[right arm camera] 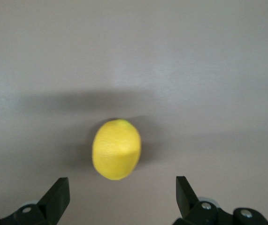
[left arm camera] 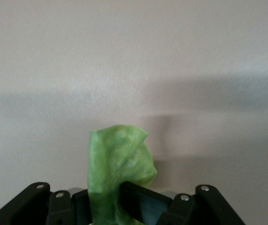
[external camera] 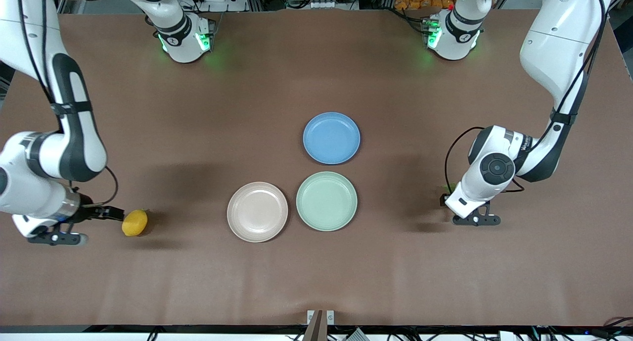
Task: Place lemon and lettuce in plates
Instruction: 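Carry the lettuce toward the green plate while the right gripper grasps the lemon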
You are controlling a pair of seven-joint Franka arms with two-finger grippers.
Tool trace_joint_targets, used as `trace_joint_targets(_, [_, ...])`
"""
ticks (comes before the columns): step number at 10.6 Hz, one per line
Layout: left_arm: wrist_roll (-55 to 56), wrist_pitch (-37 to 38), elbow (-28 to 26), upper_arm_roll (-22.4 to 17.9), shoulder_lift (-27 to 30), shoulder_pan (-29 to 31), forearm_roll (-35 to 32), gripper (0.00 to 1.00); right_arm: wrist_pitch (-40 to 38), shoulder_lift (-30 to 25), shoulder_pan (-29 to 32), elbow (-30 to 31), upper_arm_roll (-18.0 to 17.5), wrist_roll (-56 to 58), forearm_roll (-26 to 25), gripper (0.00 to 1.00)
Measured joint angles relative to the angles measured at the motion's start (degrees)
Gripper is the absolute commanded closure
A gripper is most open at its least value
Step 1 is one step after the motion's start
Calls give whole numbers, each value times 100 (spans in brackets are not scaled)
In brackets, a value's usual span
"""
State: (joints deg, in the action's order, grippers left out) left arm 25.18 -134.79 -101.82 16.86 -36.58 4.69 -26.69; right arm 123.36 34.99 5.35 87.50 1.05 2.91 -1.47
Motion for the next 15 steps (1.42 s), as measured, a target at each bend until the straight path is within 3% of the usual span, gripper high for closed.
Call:
trace_joint_targets(3, [5, 530, 599, 20, -11, -263, 382, 100, 377, 421, -259, -103, 0, -81, 0, 0])
trace_joint_targets(9, [118, 658, 1301, 33, -63, -762, 1730, 100, 458, 681, -214, -158, 34, -155, 4, 0])
trace_joint_targets(15, [1368, 581, 2058, 56, -635, -1812, 1951, 100, 450, 924, -90, -154, 43, -336, 7, 0])
